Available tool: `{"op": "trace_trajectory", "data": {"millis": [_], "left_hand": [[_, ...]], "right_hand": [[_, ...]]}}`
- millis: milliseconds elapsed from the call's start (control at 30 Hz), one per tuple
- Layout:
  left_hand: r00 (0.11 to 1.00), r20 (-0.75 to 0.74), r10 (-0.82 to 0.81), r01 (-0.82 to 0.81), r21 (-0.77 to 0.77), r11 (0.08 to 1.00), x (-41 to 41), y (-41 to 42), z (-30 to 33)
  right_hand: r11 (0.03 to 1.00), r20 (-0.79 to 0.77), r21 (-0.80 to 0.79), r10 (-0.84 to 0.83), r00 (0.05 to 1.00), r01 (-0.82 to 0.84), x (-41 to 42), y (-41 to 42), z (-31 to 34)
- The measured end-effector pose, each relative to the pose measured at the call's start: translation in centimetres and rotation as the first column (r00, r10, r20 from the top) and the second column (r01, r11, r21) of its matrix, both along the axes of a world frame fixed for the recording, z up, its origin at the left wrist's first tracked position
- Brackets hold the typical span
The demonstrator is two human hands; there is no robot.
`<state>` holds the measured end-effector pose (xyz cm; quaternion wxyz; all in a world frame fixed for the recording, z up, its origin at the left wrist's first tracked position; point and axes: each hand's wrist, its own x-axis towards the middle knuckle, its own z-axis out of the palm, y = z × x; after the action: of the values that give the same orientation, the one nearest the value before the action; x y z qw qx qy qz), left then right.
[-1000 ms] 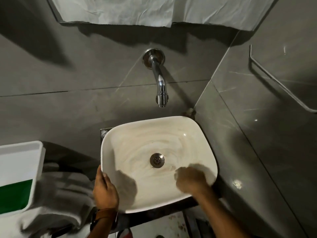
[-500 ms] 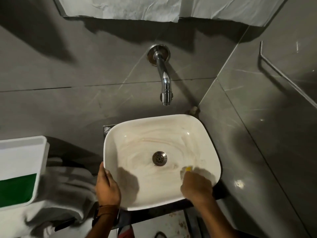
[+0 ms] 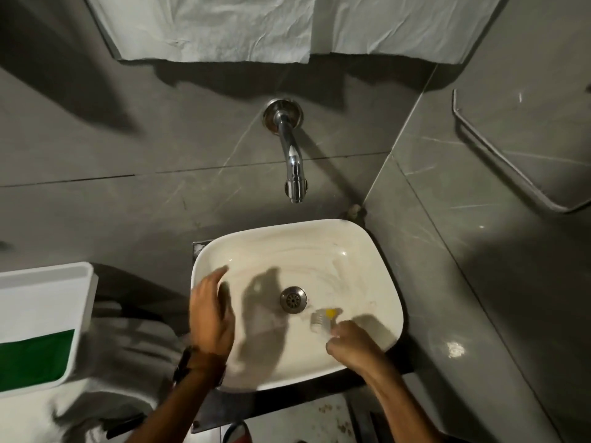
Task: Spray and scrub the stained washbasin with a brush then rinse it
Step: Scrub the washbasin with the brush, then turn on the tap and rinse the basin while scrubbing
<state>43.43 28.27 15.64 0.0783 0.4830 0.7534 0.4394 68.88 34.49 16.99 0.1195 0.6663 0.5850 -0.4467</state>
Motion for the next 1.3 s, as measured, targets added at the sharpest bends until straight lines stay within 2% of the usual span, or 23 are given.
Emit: {"op": "trace_trajectory", "data": {"millis": [33, 100, 167, 233, 367, 500, 567, 633, 733, 800, 900, 1000, 1300], "left_hand": [[0.999, 0.011, -0.052, 0.052, 0.040, 0.998, 0.3, 2.1, 2.4], [0.992, 0.053, -0.115, 0.111, 0.070, 0.991, 1.2, 6.8, 7.2], [0.973, 0.112, -0.203, 0.199, 0.050, 0.979, 1.6, 10.9, 11.2], [0.942, 0.181, -0.282, 0.279, 0.042, 0.959, 1.9, 13.1, 13.8], [0.840, 0.401, -0.365, 0.358, 0.096, 0.929, 1.0, 13.8, 15.0], [0.808, 0.456, -0.373, 0.432, -0.027, 0.901, -0.1, 14.8, 15.6], [0.813, 0.444, -0.375, 0.459, -0.094, 0.883, -0.5, 15.2, 16.2], [0.863, 0.380, -0.334, 0.410, -0.138, 0.901, -0.7, 15.4, 16.6], [0.978, 0.156, -0.140, 0.165, -0.162, 0.973, 0.2, 15.2, 17.5], [0.997, 0.016, -0.081, 0.083, -0.151, 0.985, 1.8, 15.2, 18.4], [0.993, -0.104, -0.049, 0.023, -0.238, 0.971, 3.6, 15.5, 19.6], [0.996, -0.086, -0.031, 0.005, -0.286, 0.958, 3.5, 16.2, 20.0], [0.997, -0.074, -0.020, -0.005, -0.326, 0.945, 3.8, 16.2, 20.1]], "right_hand": [[0.989, -0.156, -0.070, -0.138, 0.978, 0.128, -0.3, 0.5, 0.7], [0.943, -0.349, -0.100, -0.331, 0.877, 0.316, -1.1, 1.7, 2.3], [0.917, -0.446, -0.010, -0.360, 0.820, 0.398, -2.3, 3.3, 4.3], [0.903, -0.508, 0.049, -0.346, 0.789, 0.428, -3.3, 4.8, 6.2], [0.896, -0.552, 0.026, -0.358, 0.753, 0.444, -4.6, 7.1, 8.9], [0.890, -0.581, -0.043, -0.391, 0.713, 0.454, -5.0, 7.6, 10.1], [0.888, -0.587, -0.059, -0.401, 0.703, 0.457, -5.0, 7.7, 10.3], [0.886, -0.575, -0.023, -0.390, 0.719, 0.462, -4.8, 7.8, 10.1], [0.890, -0.561, 0.091, -0.325, 0.761, 0.447, -4.9, 8.2, 10.2], [0.895, -0.547, 0.159, -0.271, 0.792, 0.416, -5.4, 8.4, 10.7], [0.902, -0.497, 0.252, -0.191, 0.847, 0.351, -6.0, 8.8, 11.3], [0.901, -0.471, 0.285, -0.164, 0.867, 0.326, -5.9, 9.1, 11.3], [0.910, -0.491, 0.189, -0.239, 0.838, 0.370, -5.6, 8.6, 9.8]]}}
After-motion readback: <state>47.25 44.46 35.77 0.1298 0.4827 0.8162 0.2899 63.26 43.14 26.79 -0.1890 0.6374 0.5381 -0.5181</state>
